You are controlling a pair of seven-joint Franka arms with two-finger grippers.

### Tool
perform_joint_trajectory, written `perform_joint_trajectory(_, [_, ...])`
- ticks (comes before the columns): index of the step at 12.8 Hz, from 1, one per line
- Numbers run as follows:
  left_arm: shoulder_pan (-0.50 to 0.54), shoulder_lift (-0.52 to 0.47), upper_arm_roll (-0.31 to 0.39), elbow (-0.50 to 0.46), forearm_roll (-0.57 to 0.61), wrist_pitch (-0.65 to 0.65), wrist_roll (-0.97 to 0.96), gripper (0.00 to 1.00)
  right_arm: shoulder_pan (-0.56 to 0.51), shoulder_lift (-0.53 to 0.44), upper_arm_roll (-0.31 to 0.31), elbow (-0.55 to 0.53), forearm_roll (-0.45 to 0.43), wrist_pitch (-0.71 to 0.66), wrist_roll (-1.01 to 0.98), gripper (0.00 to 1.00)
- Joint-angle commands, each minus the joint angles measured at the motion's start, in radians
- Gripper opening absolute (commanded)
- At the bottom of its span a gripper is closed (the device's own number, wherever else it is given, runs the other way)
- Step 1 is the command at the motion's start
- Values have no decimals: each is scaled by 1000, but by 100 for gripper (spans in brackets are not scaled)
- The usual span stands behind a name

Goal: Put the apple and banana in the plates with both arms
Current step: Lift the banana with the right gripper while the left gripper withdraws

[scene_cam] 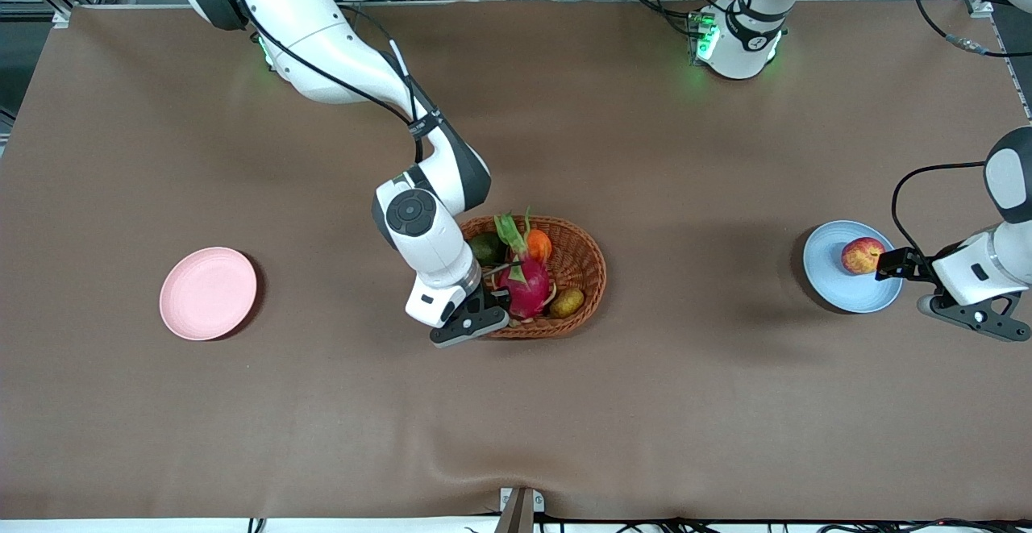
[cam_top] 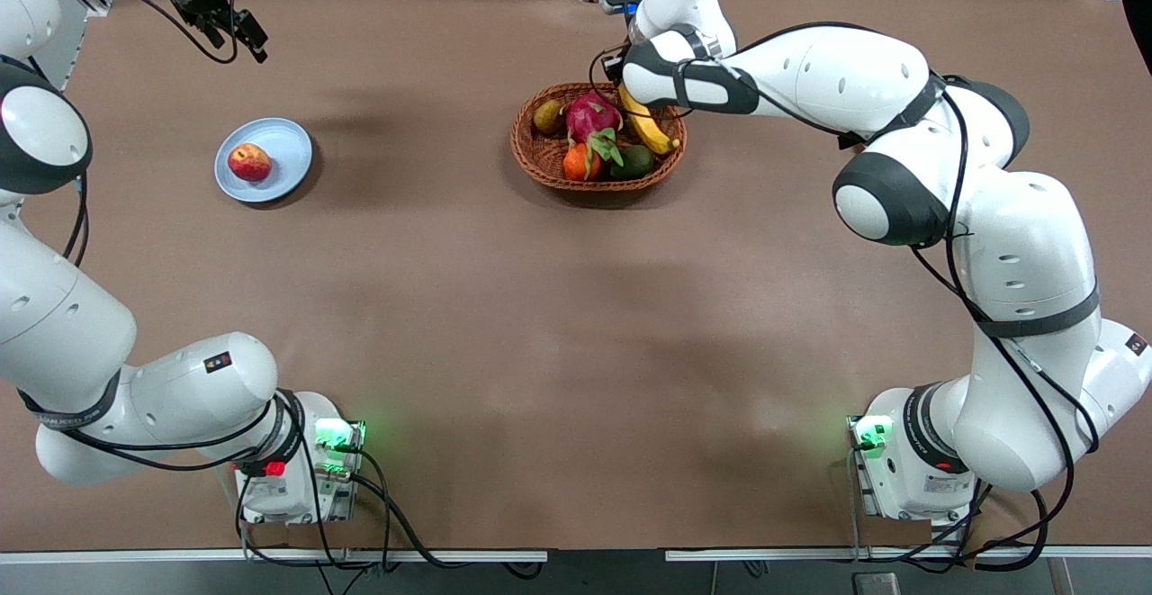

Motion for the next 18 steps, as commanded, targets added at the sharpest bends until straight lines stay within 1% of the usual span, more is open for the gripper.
perform_joint_trajectory(1, [-36,-21,0,36,2,-64,-3,100,-35,-33,-1,89,-2,-168,46,0])
perform_joint_trajectory(2, [-55,-44,2,36,-3,-87,-12,100,-46,-35,-1,128,0,-232,47,0])
perform_joint_trajectory(3, [-88,-76,23,36,-24,-108,-47,100,-54,-36,2,146,0,-265,47,0])
perform_joint_trajectory(4, [-160,-111,84,41,-58,-128,-75,100,-57,-41,2,148,0,-282,53,0])
perform_joint_trajectory(6, [-368,-142,289,102,-88,-180,-81,100,-92,-100,-12,142,-3,-306,66,0])
perform_joint_trajectory(7, [-426,-144,357,133,-149,-196,-82,100,-110,-152,-32,117,-13,-376,66,0])
perform_joint_trajectory(8, [-434,-162,382,136,-220,-200,-85,100,-120,-185,-83,107,-11,-420,66,0])
perform_joint_trajectory(9, [-434,-179,387,133,-249,-210,-99,100,-126,-211,-134,97,-10,-441,54,0])
perform_joint_trajectory(11, [-438,-230,388,122,-250,-283,-183,100,-158,-271,-188,33,-11,-541,52,0])
perform_joint_trajectory(12, [-443,-259,390,99,-248,-335,-244,100,-181,-303,-202,-14,-10,-550,50,0])
perform_joint_trajectory(14, [-448,-297,397,90,-247,-380,-285,100,-236,-361,-202,-105,-7,-541,-30,0])
perform_joint_trajectory(15, [-448,-329,399,70,-247,-412,-299,100,-261,-383,-205,-148,-6,-541,-77,0])
perform_joint_trajectory(17, [-442,-421,401,4,-240,-415,-337,100,-327,-424,-205,-237,-6,-540,-133,0])
perform_joint_trajectory(18, [-437,-466,401,-31,-240,-424,-339,100,-369,-421,-205,-255,-6,-537,-176,0])
